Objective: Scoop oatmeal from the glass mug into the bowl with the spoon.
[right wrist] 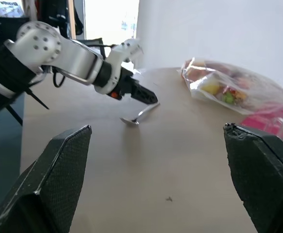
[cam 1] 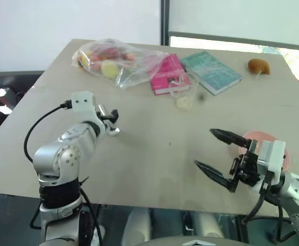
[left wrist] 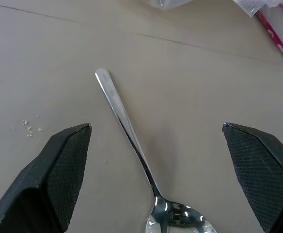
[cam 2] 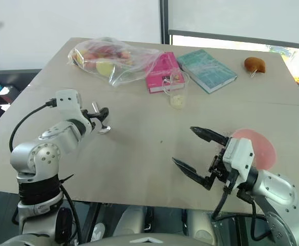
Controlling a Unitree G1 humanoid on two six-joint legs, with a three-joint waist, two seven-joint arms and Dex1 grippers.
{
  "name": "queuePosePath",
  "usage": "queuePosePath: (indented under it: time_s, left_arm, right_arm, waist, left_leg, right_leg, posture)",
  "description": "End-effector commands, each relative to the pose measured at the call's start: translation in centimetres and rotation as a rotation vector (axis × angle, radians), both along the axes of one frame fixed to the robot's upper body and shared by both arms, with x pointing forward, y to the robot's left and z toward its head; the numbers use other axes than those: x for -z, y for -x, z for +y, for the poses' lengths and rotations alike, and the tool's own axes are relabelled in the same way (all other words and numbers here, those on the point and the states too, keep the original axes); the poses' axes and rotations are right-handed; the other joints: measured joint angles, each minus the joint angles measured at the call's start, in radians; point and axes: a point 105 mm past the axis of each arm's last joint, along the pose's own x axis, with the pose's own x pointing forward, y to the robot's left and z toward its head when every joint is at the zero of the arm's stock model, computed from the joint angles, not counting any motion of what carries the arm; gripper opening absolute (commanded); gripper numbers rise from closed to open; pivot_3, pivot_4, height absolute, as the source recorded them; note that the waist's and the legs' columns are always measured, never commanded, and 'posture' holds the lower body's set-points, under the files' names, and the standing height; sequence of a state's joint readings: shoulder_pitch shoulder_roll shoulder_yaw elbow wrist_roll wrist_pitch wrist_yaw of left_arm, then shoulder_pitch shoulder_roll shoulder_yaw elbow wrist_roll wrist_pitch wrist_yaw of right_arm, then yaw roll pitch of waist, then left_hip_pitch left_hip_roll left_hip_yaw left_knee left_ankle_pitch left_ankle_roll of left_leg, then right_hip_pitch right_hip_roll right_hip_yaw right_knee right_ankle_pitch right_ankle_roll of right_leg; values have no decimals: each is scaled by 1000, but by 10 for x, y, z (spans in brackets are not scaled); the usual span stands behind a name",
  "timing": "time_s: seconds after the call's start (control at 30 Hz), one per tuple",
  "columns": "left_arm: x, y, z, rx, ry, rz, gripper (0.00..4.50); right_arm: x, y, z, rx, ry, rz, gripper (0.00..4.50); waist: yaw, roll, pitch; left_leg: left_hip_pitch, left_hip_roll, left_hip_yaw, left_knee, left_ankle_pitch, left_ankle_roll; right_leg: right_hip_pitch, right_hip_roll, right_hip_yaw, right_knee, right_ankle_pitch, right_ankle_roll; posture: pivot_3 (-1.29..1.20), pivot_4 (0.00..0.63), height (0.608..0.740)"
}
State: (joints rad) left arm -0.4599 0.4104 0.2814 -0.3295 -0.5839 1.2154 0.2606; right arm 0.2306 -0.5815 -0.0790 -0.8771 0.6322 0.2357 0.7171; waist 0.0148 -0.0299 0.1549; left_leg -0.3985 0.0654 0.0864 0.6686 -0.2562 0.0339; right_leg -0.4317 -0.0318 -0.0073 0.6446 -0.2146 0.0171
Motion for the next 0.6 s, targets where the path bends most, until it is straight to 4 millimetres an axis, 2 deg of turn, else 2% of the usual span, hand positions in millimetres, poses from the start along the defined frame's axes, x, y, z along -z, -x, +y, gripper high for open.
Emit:
queuePosePath:
  time_s: [0.03,0.3,0.5,0.6]
  left_arm:
    - [4,-6,6,-62,-8,50,4500]
    - [17,-19,13,-145,-10,122,4500]
    - [32,-30,19,-200,11,205,4500]
    - [43,-32,14,-210,33,266,3787]
  right_arm:
    - [-14,0,-2,-3,-59,-38,4395]
    - [-30,-22,6,-69,-100,-74,4395]
    - [-23,-27,9,-86,-55,-74,4395]
    - [-20,-30,7,-80,-43,-73,4500]
  waist:
    - [-1,0,0]
    - [-2,-2,1]
    - [-1,-2,1]
    - [-1,-1,0]
  left_leg:
    - [0,0,0,0,0,0]
    - [1,-1,0,1,0,0]
    - [-1,-2,0,0,0,0]
    - [-1,-3,0,0,0,0]
  right_leg:
    - [1,0,0,0,0,0]
    - [1,0,0,1,2,-3]
    - [1,-1,-2,1,4,0]
    - [1,-2,-2,1,4,0]
  posture:
    - [0,150,740]
    - [0,150,740]
    - [0,150,740]
    - [0,150,740]
